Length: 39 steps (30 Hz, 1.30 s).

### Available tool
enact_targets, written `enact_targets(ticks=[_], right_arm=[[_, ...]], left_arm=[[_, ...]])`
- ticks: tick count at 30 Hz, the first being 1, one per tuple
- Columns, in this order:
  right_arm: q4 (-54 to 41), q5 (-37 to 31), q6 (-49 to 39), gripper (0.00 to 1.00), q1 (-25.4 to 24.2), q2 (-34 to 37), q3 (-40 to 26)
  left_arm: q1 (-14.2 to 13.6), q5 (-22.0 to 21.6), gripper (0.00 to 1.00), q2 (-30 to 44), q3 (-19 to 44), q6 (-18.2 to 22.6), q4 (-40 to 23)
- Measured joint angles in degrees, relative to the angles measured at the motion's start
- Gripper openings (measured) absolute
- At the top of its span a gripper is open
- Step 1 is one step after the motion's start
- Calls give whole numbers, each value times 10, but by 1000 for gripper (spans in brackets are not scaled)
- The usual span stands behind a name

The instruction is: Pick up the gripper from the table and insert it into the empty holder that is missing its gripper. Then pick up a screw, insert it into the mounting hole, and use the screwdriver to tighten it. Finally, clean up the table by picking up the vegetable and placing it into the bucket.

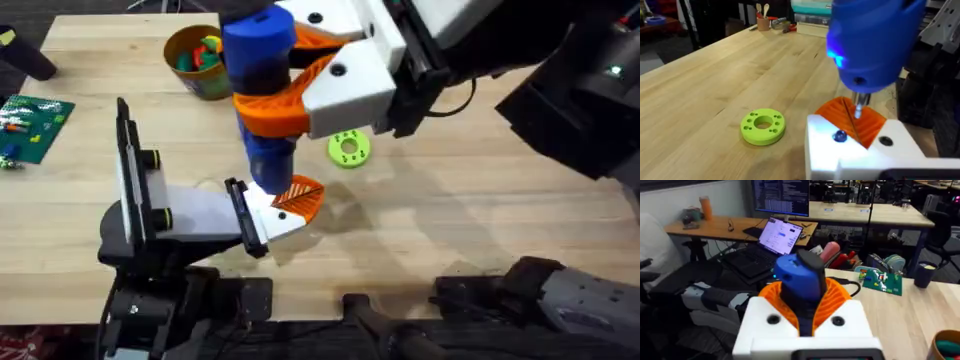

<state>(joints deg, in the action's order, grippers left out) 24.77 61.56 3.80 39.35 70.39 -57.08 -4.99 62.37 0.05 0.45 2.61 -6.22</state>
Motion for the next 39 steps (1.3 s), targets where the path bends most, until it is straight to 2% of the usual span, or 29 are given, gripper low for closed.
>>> enact_targets(ticks=[39], right_arm=[[-1, 2, -28, 105, 9, 11, 0]], left_arm=[[0, 0, 5, 0, 0, 0, 0]])
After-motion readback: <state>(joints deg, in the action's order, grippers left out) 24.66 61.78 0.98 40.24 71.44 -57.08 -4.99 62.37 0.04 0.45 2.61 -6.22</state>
